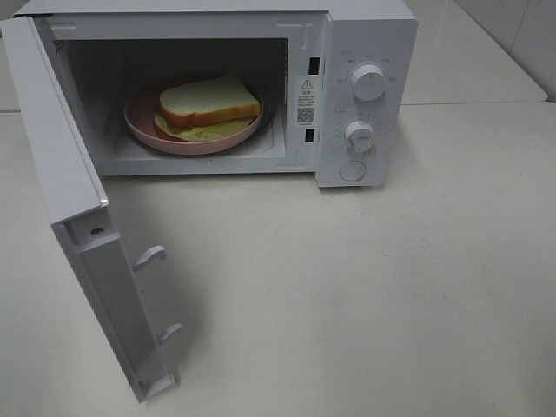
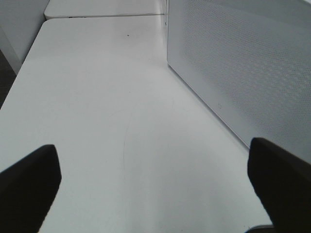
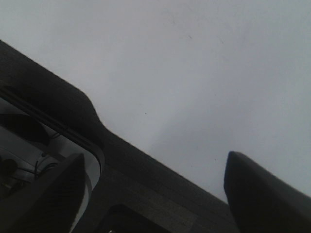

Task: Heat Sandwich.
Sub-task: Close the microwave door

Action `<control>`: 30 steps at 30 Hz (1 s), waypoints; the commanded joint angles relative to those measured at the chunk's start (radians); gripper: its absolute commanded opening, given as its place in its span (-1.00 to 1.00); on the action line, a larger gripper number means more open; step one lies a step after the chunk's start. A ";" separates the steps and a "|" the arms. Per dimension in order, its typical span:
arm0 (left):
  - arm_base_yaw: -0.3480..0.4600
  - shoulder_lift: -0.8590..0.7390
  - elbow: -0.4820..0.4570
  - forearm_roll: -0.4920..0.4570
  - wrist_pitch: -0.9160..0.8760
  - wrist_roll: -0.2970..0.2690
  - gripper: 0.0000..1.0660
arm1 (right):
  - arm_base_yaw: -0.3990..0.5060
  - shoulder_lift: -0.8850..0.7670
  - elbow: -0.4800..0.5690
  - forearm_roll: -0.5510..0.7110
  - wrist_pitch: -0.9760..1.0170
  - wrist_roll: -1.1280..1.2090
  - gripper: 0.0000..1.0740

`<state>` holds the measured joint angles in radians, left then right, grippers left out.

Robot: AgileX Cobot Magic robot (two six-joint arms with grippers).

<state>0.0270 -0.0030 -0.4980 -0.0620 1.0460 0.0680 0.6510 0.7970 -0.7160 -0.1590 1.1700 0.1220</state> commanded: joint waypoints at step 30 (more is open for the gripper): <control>-0.007 -0.026 0.003 0.002 -0.010 0.000 0.87 | -0.437 -0.624 0.211 0.020 -0.133 -0.039 0.42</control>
<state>0.0270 -0.0030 -0.4980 -0.0620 1.0460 0.0680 0.2230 0.1810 -0.5080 -0.1430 1.0490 0.1010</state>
